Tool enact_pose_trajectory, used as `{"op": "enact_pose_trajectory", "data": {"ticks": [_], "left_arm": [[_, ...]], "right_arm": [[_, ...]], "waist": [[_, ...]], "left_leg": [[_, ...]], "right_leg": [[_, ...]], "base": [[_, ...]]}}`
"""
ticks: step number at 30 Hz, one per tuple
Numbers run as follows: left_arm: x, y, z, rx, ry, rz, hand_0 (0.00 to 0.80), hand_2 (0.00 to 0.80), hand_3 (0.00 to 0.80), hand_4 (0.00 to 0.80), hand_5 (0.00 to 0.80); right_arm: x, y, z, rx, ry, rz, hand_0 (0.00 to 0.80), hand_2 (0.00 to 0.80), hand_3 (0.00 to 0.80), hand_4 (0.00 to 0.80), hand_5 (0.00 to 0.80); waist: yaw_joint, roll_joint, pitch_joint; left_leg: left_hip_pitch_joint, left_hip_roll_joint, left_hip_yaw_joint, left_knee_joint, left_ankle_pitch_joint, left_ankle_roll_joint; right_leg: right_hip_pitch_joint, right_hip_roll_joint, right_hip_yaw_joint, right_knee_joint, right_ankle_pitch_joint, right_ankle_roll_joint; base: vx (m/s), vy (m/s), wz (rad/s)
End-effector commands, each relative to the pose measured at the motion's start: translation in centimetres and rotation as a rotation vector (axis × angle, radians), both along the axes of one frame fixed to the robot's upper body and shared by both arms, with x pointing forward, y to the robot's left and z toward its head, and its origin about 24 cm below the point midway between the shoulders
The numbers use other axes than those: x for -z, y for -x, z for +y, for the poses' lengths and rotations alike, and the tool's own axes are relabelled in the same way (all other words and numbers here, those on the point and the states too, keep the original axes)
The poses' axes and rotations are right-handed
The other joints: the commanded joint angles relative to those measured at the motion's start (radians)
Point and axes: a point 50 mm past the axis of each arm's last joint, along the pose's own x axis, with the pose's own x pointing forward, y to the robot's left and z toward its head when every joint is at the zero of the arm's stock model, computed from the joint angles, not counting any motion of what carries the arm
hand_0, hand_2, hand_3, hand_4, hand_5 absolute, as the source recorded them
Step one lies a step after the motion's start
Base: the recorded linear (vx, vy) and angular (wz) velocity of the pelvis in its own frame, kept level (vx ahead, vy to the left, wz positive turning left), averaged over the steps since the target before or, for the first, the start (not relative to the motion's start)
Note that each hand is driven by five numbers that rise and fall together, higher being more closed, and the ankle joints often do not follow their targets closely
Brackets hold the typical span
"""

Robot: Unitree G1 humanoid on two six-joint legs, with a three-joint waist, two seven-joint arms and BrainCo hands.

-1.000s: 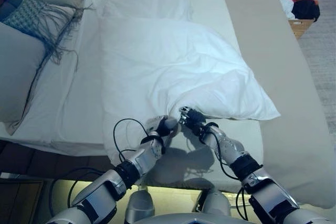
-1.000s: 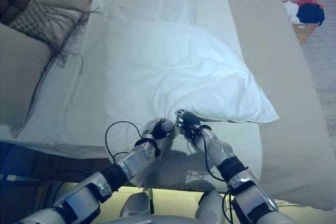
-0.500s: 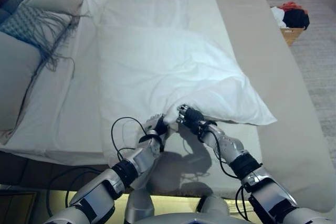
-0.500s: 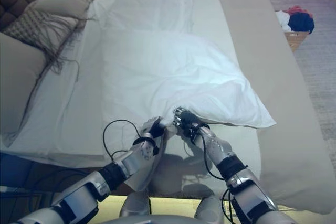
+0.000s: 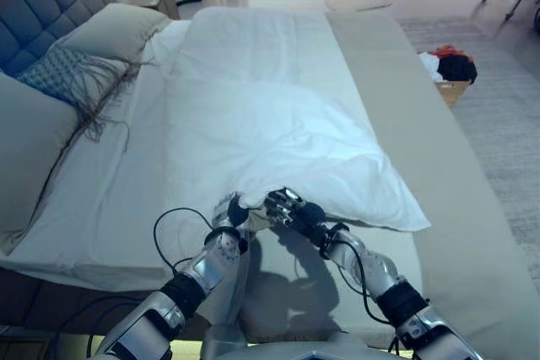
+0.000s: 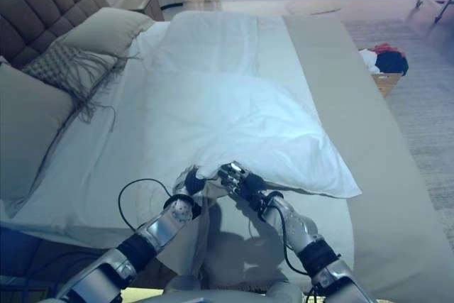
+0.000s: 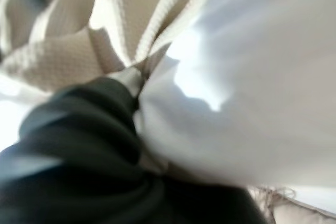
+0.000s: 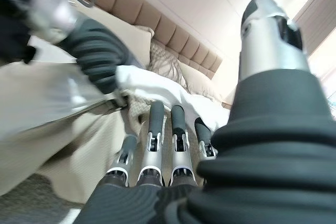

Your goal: Make the bed neatly

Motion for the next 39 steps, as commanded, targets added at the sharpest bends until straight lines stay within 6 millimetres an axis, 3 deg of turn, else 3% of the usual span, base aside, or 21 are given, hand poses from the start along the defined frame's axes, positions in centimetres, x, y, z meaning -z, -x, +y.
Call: {"op": "enact_pose_trajectory", "data": {"ticks": [1, 6, 15, 23, 26, 28, 29, 32, 39], "left_arm": [[-4.8, -2.6, 3.4, -0.096, 0.047, -0.258, 0.8, 0.8, 0.8, 0.8, 0.8], [-4.6, -1.8, 7.2, -0.225, 0.089, -0.292, 0.8, 0.8, 0.8, 0.8, 0.8], [-5.2, 0.7, 14.2, -0.485, 0.089, -0.404, 0.8, 0.8, 0.8, 0.8, 0.8], [-6.1, 3.0, 19.7, -0.666, 0.037, -0.446, 0.8, 0.8, 0.8, 0.8, 0.8], [-6.3, 4.2, 22.3, -0.732, 0.046, -0.447, 0.8, 0.8, 0.8, 0.8, 0.8], [-7.0, 4.7, 23.6, -0.72, -0.05, -0.458, 0.8, 0.8, 0.8, 0.8, 0.8], [-7.9, 5.2, 25.2, -0.724, -0.119, -0.447, 0.8, 0.8, 0.8, 0.8, 0.8], [-8.6, 6.5, 27.5, -0.763, -0.169, -0.422, 0.8, 0.8, 0.8, 0.8, 0.8], [-8.6, 9.1, 29.4, -0.811, -0.097, -0.427, 0.8, 0.8, 0.8, 0.8, 0.8]], "right_arm": [[-2.1, 0.0, 0.3, -0.026, -0.09, -0.164, 0.0, 0.0, 0.0, 0.0, 0.0], [-0.6, 1.1, -2.0, 0.008, -0.081, -0.151, 0.0, 0.0, 0.0, 0.0, 0.0], [3.1, 3.4, -7.0, 0.23, -0.069, -0.002, 0.0, 0.0, 0.0, 0.0, 0.0], [3.6, 3.7, -11.7, 0.455, -0.001, 0.03, 0.0, 0.0, 0.0, 0.0, 0.0], [4.0, 4.3, -12.6, 0.458, 0.033, 0.051, 0.0, 0.0, 0.0, 0.0, 0.0], [4.2, 4.6, -13.0, 0.449, 0.051, 0.064, 0.0, 0.0, 0.0, 0.0, 0.0], [4.2, 4.8, -13.5, 0.442, 0.061, 0.07, 0.0, 0.0, 0.0, 0.0, 0.0], [4.4, 5.3, -14.1, 0.437, 0.076, 0.087, 0.0, 0.0, 0.0, 0.0, 0.0], [4.6, 6.1, -15.2, 0.47, 0.095, 0.107, 0.0, 0.0, 0.0, 0.0, 0.0]], "waist": [[0.01, -0.053, -0.017], [-0.002, -0.052, -0.039], [-0.022, -0.049, -0.055], [-0.019, -0.037, -0.069], [-0.027, -0.027, -0.079], [-0.034, -0.022, -0.083], [-0.037, -0.016, -0.086], [-0.04, -0.003, -0.092], [-0.021, 0.011, -0.09]], "left_leg": [[0.002, 0.044, 0.004, -0.014, 0.036, -0.027], [0.016, 0.034, 0.015, -0.041, 0.044, -0.027], [0.035, 0.027, 0.032, -0.057, 0.036, -0.027], [0.041, 0.02, 0.03, -0.054, 0.024, -0.03], [0.045, 0.018, 0.033, -0.051, 0.019, -0.028], [0.043, 0.017, 0.033, -0.044, 0.015, -0.029], [0.042, 0.015, 0.032, -0.041, 0.012, -0.029], [0.039, 0.009, 0.03, -0.041, 0.01, -0.029], [0.028, -0.003, 0.017, -0.046, 0.009, -0.034]], "right_leg": [[0.129, -0.059, -0.007, -0.423, 0.433, 0.1], [0.128, -0.043, 0.003, -0.448, 0.441, 0.097], [0.126, -0.021, 0.011, -0.459, 0.429, 0.094], [0.13, -0.007, 0.002, -0.468, 0.414, 0.092], [0.128, -0.005, 0.006, -0.463, 0.404, 0.089], [0.123, -0.004, 0.01, -0.458, 0.398, 0.087], [0.118, -0.004, 0.014, -0.455, 0.394, 0.086], [0.112, -0.003, 0.017, -0.452, 0.387, 0.085], [0.107, -0.009, 0.008, -0.45, 0.38, 0.084]], "base": [[-0.081, 0.028, 0.01], [-0.079, 0.017, -0.03], [-0.043, -0.007, -0.05], [0.003, 0.005, 0.0], [0.031, 0.056, 0.0], [0.023, 0.057, 0.01], [0.016, 0.058, 0.04], [0.004, 0.075, 0.0], [-0.011, 0.066, -0.03]]}}
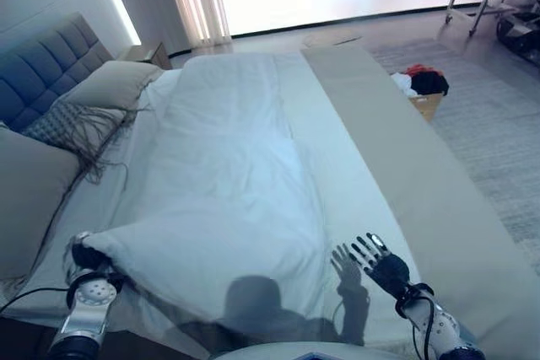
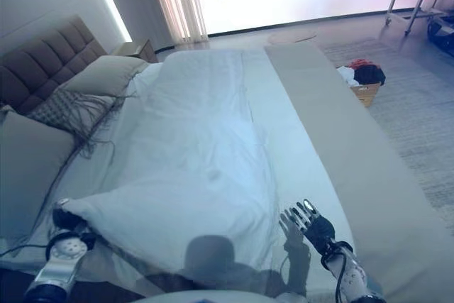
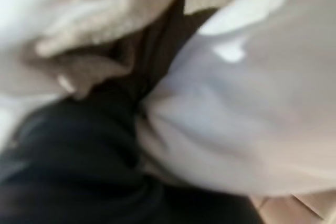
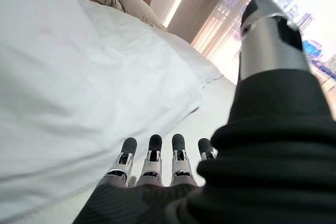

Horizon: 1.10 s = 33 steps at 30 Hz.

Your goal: Make the bed neatly

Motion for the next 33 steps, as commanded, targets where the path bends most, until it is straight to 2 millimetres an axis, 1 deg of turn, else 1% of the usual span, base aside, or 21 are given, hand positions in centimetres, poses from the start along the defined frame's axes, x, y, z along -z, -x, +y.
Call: {"op": "enact_pose_trajectory", "data": {"ticks": [1, 4, 6, 9, 14, 18, 21, 24, 26, 28, 30, 33], "left_arm": [[-8.3, -0.8, 6.1, -0.112, -0.162, -0.312, 0.8, 0.8, 0.8, 0.8, 0.8], [-7.7, 0.8, 6.9, -0.182, -0.15, -0.315, 0.8, 0.8, 0.8, 0.8, 0.8], [-7.6, 1.2, 7.2, -0.178, -0.146, -0.307, 0.8, 0.8, 0.8, 0.8, 0.8], [-7.2, 1.0, 6.6, -0.142, -0.129, -0.302, 0.8, 0.8, 0.8, 0.8, 0.8], [-5.9, 1.3, 5.9, -0.181, -0.076, -0.325, 0.8, 0.8, 0.8, 0.8, 0.8], [-4.7, 1.3, 4.9, -0.164, -0.04, -0.317, 0.8, 0.8, 0.8, 0.8, 0.8], [-3.2, 1.7, 4.1, -0.219, 0.014, -0.308, 0.8, 0.8, 0.8, 0.8, 0.8], [-2.1, 2.5, 4.1, -0.292, 0.024, -0.289, 0.8, 0.8, 0.8, 0.8, 0.8], [-2.0, 3.2, 4.6, -0.346, 0.016, -0.278, 0.8, 0.8, 0.8, 0.8, 0.8], [-2.3, 3.7, 5.5, -0.38, -0.01, -0.257, 0.8, 0.8, 0.8, 0.8, 0.8], [-3.2, 4.2, 6.8, -0.418, -0.036, -0.25, 0.8, 0.8, 0.8, 0.8, 0.8], [-5.2, 4.8, 9.1, -0.488, -0.044, -0.28, 0.8, 0.8, 0.8, 0.8, 0.8]], "right_arm": [[-0.9, -1.5, 0.0, 0.048, -0.04, -0.091, 0.0, 0.0, 0.0, 0.0, 0.0], [-0.9, -1.5, -0.1, 0.056, -0.041, -0.092, 0.0, 0.0, 0.0, 0.0, 0.0], [-0.9, -1.7, 0.1, 0.061, -0.047, -0.089, 0.0, 0.0, 0.0, 0.0, 0.0], [-0.9, -1.7, 0.3, 0.076, -0.059, -0.083, 0.0, 0.0, 0.0, 0.0, 0.0], [-0.8, -1.7, 1.0, 0.072, -0.074, -0.092, 0.0, 0.0, 0.0, 0.0, 0.0], [-0.5, -1.7, 1.8, 0.078, -0.086, -0.084, 0.0, 0.0, 0.0, 0.0, 0.0], [-0.4, -1.6, 2.0, 0.082, -0.092, -0.077, 0.0, 0.0, 0.0, 0.0, 0.0], [-0.4, -1.7, 1.9, 0.08, -0.093, -0.081, 0.0, 0.0, 0.0, 0.0, 0.0], [-0.4, -1.7, 1.8, 0.077, -0.087, -0.081, 0.0, 0.0, 0.0, 0.0, 0.0], [-0.5, -1.8, 1.4, 0.074, -0.079, -0.076, 0.0, 0.0, 0.0, 0.0, 0.0], [-0.6, -1.8, 1.1, 0.072, -0.071, -0.076, 0.0, 0.0, 0.0, 0.0, 0.0], [-0.8, -1.9, 0.9, 0.077, -0.066, -0.081, 0.0, 0.0, 0.0, 0.0, 0.0]], "waist": [[0.025, -0.062, 0.039], [0.036, -0.062, 0.04], [0.04, -0.063, 0.04], [0.048, -0.066, 0.04], [0.056, -0.071, 0.039], [0.059, -0.08, 0.04], [0.06, -0.085, 0.047], [0.06, -0.092, 0.048], [0.059, -0.095, 0.045], [0.057, -0.097, 0.044], [0.056, -0.097, 0.043], [0.057, -0.094, 0.038]], "left_leg": [[0.013, 0.009, -0.037, 0.022, -0.027, -0.085], [0.016, 0.009, -0.044, 0.013, -0.024, -0.089], [0.019, 0.01, -0.044, 0.008, -0.024, -0.091], [0.019, 0.01, -0.046, 0.003, -0.024, -0.092], [0.024, 0.01, -0.049, -0.008, -0.026, -0.089], [0.026, 0.009, -0.047, -0.007, -0.03, -0.084], [0.026, 0.01, -0.043, -0.007, -0.031, -0.082], [0.033, 0.013, -0.041, -0.013, -0.031, -0.082], [0.038, 0.014, -0.038, -0.017, -0.03, -0.082], [0.041, 0.016, -0.035, -0.015, -0.031, -0.084], [0.042, 0.017, -0.035, -0.011, -0.032, -0.085], [0.046, 0.013, -0.042, -0.015, -0.034, -0.081]], "right_leg": [[0.167, -0.022, -0.041, -0.473, 0.399, 0.09], [0.173, -0.022, -0.048, -0.477, 0.396, 0.092], [0.177, -0.022, -0.051, -0.479, 0.395, 0.093], [0.18, -0.022, -0.058, -0.478, 0.394, 0.095], [0.182, -0.019, -0.063, -0.482, 0.395, 0.097], [0.183, -0.016, -0.06, -0.484, 0.397, 0.099], [0.182, -0.014, -0.06, -0.484, 0.399, 0.099], [0.188, -0.011, -0.06, -0.491, 0.402, 0.098], [0.189, -0.009, -0.059, -0.496, 0.404, 0.098], [0.188, -0.01, -0.058, -0.494, 0.404, 0.098], [0.187, -0.013, -0.058, -0.49, 0.402, 0.098], [0.19, -0.015, -0.058, -0.485, 0.399, 0.099]], "base": [[-0.013, 0.053, 0.03], [-0.001, 0.025, 0.03], [0.0, 0.0, 0.0], [0.002, 0.003, 0.01], [0.001, -0.003, 0.01], [0.012, -0.021, 0.1], [-0.013, -0.013, 0.04], [0.001, -0.002, 0.08], [0.007, 0.003, 0.02], [0.007, 0.02, 0.0], [0.013, 0.045, 0.0], [0.023, 0.043, 0.0]]}}
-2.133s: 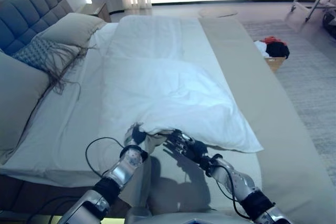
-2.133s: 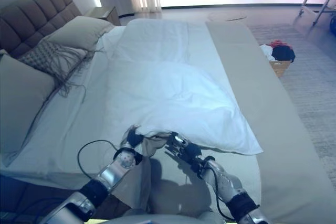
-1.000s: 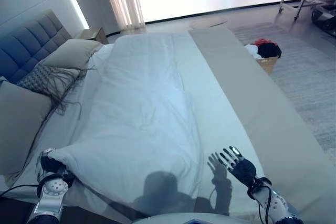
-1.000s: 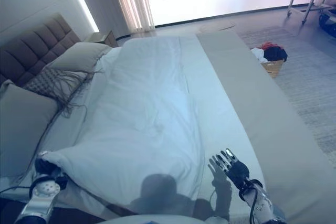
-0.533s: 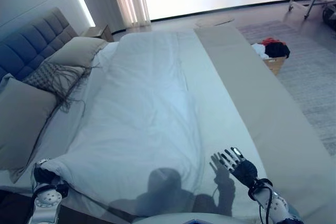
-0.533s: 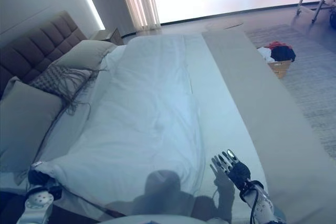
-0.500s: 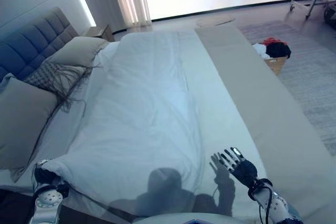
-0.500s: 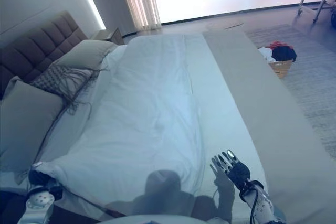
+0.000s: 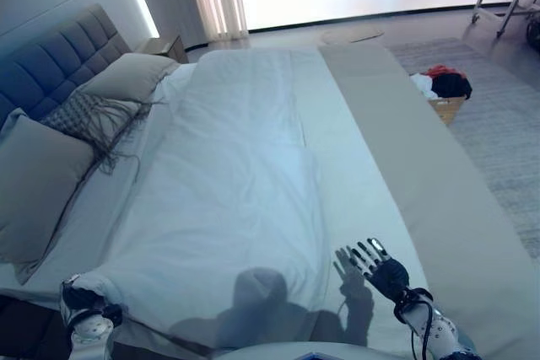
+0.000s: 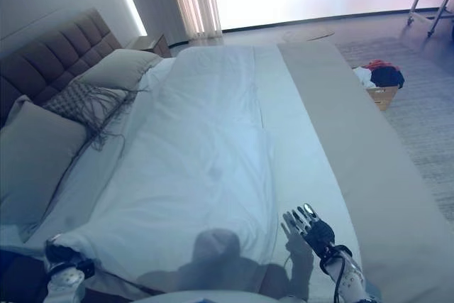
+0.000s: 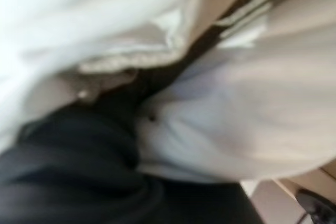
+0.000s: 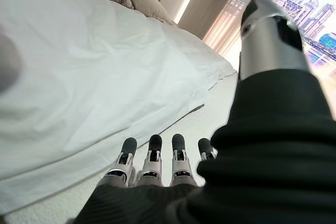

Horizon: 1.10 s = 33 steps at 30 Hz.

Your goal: Make the bed neatly

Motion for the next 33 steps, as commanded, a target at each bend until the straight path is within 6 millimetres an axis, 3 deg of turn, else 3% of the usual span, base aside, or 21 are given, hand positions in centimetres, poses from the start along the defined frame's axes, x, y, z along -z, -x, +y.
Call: {"op": "enact_pose_trajectory", "data": {"ticks": [1, 9, 14, 22, 23, 24, 33], "left_arm": [[-8.8, 0.5, 8.8, -0.263, -0.226, -0.206, 0.8, 0.8, 0.8, 0.8, 0.8], [-11.2, 2.7, 11.9, -0.369, -0.255, -0.135, 0.8, 0.8, 0.8, 0.8, 0.8], [-12.9, 3.9, 13.5, -0.433, -0.241, -0.199, 0.8, 0.8, 0.8, 0.8, 0.8], [-11.6, 2.7, 12.3, -0.342, -0.228, -0.164, 0.784, 0.784, 0.784, 0.784, 0.784], [-11.4, 2.6, 12.2, -0.338, -0.224, -0.165, 0.229, 0.229, 0.229, 0.229, 0.229], [-11.2, 2.6, 12.1, -0.337, -0.217, -0.164, 0.0, 0.0, 0.0, 0.0, 0.0], [-9.5, 1.9, 10.7, -0.331, -0.122, -0.275, 0.0, 0.0, 0.0, 0.0, 0.0]], "right_arm": [[-1.2, -2.3, 0.6, 0.048, -0.056, -0.111, 0.0, 0.0, 0.0, 0.0, 0.0], [-1.6, -2.4, -0.2, 0.028, -0.029, -0.095, 0.0, 0.0, 0.0, 0.0, 0.0], [-1.5, -2.1, -0.6, 0.029, -0.025, -0.091, 0.0, 0.0, 0.0, 0.0, 0.0], [-1.5, -2.0, -0.3, 0.032, -0.04, -0.098, 0.0, 0.0, 0.0, 0.0, 0.0], [-1.5, -2.0, -0.3, 0.033, -0.041, -0.098, 0.0, 0.0, 0.0, 0.0, 0.0], [-1.4, -2.0, -0.3, 0.034, -0.042, -0.098, 0.0, 0.0, 0.0, 0.0, 0.0], [-1.0, -1.9, 0.3, 0.062, -0.066, -0.102, 0.0, 0.0, 0.0, 0.0, 0.0]], "waist": [[0.03, -0.075, 0.044], [0.024, -0.052, 0.028], [0.018, -0.048, 0.024], [0.029, -0.059, 0.032], [0.03, -0.061, 0.032], [0.031, -0.063, 0.033], [0.041, -0.073, 0.039]], "left_leg": [[0.06, 0.0, -0.039, -0.006, -0.057, -0.07], [0.069, -0.007, -0.045, -0.03, -0.05, -0.073], [0.063, -0.009, -0.046, -0.027, -0.052, -0.072], [0.061, -0.011, -0.054, -0.031, -0.053, -0.07], [0.061, -0.01, -0.054, -0.031, -0.053, -0.07], [0.06, -0.01, -0.055, -0.03, -0.053, -0.07], [0.062, -0.008, -0.055, -0.02, -0.065, -0.065]], "right_leg": [[0.167, -0.03, -0.027, -0.477, 0.42, 0.104], [0.171, -0.037, -0.034, -0.475, 0.415, 0.112], [0.169, -0.047, -0.034, -0.472, 0.416, 0.118], [0.173, -0.047, -0.046, -0.475, 0.417, 0.119], [0.173, -0.046, -0.046, -0.475, 0.417, 0.119], [0.174, -0.045, -0.045, -0.475, 0.417, 0.119], [0.179, -0.041, -0.048, -0.476, 0.413, 0.116]], "base": [[0.025, 0.051, 0.0], [0.023, 0.065, -0.01], [0.007, 0.026, -0.01], [-0.001, -0.003, 0.0], [-0.003, -0.029, 0.04], [0.001, -0.033, 0.05], [0.004, -0.031, 0.04]]}}
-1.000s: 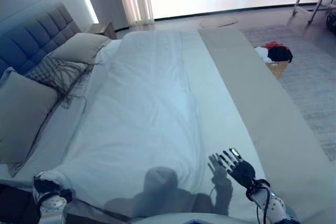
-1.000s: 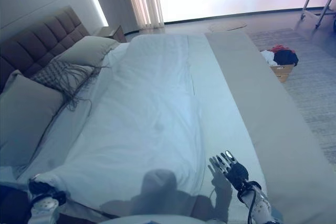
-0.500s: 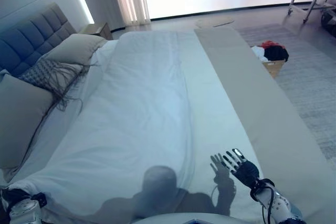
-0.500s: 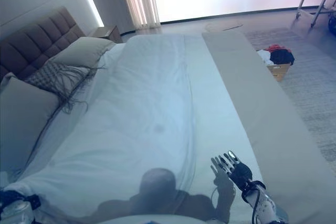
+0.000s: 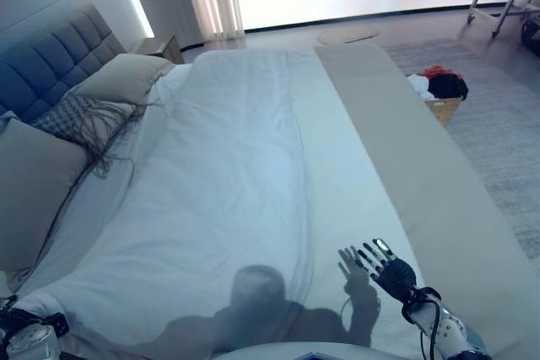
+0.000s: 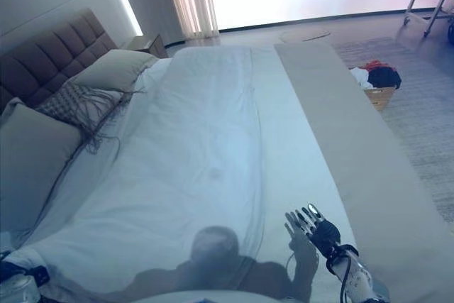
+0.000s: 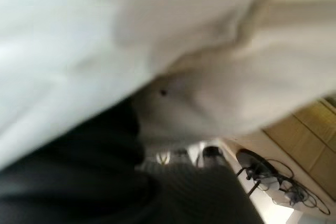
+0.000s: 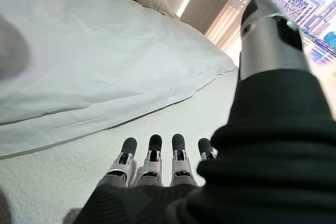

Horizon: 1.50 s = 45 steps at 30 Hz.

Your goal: Make the bed neatly

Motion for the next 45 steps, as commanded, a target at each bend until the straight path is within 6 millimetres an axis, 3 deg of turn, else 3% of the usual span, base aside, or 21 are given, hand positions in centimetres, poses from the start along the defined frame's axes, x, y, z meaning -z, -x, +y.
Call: {"op": "enact_pose_trajectory", "data": {"ticks": [1, 8, 17, 26, 31, 34, 37, 41, 45], "left_arm": [[-6.3, -1.4, 3.7, -0.039, -0.226, -0.247, 0.0, 0.0, 0.0, 0.0, 0.0], [-2.1, -2.1, -0.1, 0.018, -0.104, -0.263, 0.0, 0.0, 0.0, 0.0, 0.0], [1.5, 0.3, -2.6, -0.018, -0.006, -0.196, 0.0, 0.0, 0.0, 0.0, 0.0], [4.8, 2.8, -5.1, 0.088, 0.029, 0.121, 0.0, 0.0, 0.0, 0.0, 0.0], [6.4, 6.9, -5.6, 0.024, 0.065, 0.386, 0.0, 0.0, 0.0, 0.0, 0.0], [5.8, 8.5, -4.8, -0.053, 0.003, 0.474, 0.0, 0.0, 0.0, 0.0, 0.0], [4.0, 8.5, -2.5, -0.071, -0.078, 0.508, 0.0, 0.0, 0.0, 0.0, 0.0], [1.5, 7.1, 0.2, -0.026, -0.165, 0.505, 0.0, 0.0, 0.0, 0.0, 0.0], [-1.1, 3.8, 1.8, 0.114, -0.228, 0.359, 0.0, 0.0, 0.0, 0.0, 0.0]], "right_arm": [[-0.6, -2.0, 1.6, 0.074, -0.099, -0.114, 0.0, 0.0, 0.0, 0.0, 0.0], [-0.4, -2.3, 2.7, 0.081, -0.125, -0.122, 0.0, 0.0, 0.0, 0.0, 0.0], [-0.5, -2.8, 3.2, 0.097, -0.142, -0.137, 0.0, 0.0, 0.0, 0.0, 0.0], [-1.0, -3.3, 2.7, 0.097, -0.145, -0.161, 0.0, 0.0, 0.0, 0.0, 0.0], [-1.4, -3.8, 1.7, 0.09, -0.125, -0.162, 0.0, 0.0, 0.0, 0.0, 0.0], [-1.7, -3.9, 0.8, 0.085, -0.109, -0.157, 0.0, 0.0, 0.0, 0.0, 0.0], [-1.8, -3.7, 0.7, 0.071, -0.099, -0.152, 0.0, 0.0, 0.0, 0.0, 0.0], [-1.7, -3.5, 1.1, 0.062, -0.089, -0.154, 0.0, 0.0, 0.0, 0.0, 0.0], [-1.9, -3.5, 1.0, 0.062, -0.082, -0.163, 0.0, 0.0, 0.0, 0.0, 0.0]], "waist": [[0.052, -0.087, 0.034], [0.067, -0.103, 0.044], [0.083, -0.119, 0.058], [0.092, -0.12, 0.065], [0.086, -0.112, 0.066], [0.079, -0.104, 0.062], [0.07, -0.098, 0.058], [0.066, -0.087, 0.055], [0.06, -0.077, 0.051]], "left_leg": [[0.031, -0.011, -0.047, -0.004, -0.066, -0.065], [0.03, -0.012, -0.048, 0.002, -0.073, -0.057], [0.028, -0.009, -0.046, 0.018, -0.083, -0.05], [0.02, -0.008, -0.043, 0.027, -0.085, -0.048], [0.021, -0.007, -0.037, 0.024, -0.079, -0.048], [0.024, -0.005, -0.032, 0.019, -0.076, -0.052], [0.027, -0.002, -0.03, 0.017, -0.075, -0.056], [0.023, -0.004, -0.033, 0.014, -0.072, -0.057], [0.018, -0.01, -0.037, 0.016, -0.074, -0.057]], "right_leg": [[0.125, -0.048, -0.023, -0.428, 0.413, 0.107], [0.131, -0.043, -0.022, -0.431, 0.413, 0.102], [0.131, -0.039, -0.018, -0.43, 0.415, 0.097], [0.123, -0.038, -0.018, -0.434, 0.423, 0.095], [0.119, -0.037, -0.016, -0.434, 0.425, 0.091], [0.114, -0.038, -0.013, -0.434, 0.424, 0.091], [0.105, -0.04, -0.011, -0.426, 0.422, 0.092], [0.095, -0.043, -0.01, -0.42, 0.42, 0.094], [0.088, -0.044, -0.005, -0.417, 0.418, 0.096]], "base": [[0.009, -0.046, 0.05], [0.015, -0.04, 0.16], [0.012, -0.033, 0.07], [0.001, -0.009, 0.04], [-0.009, 0.032, 0.02], [0.005, 0.067, -0.02], [0.001, 0.056, -0.01], [-0.015, 0.047, -0.01], [-0.004, 0.019, 0.0]]}}
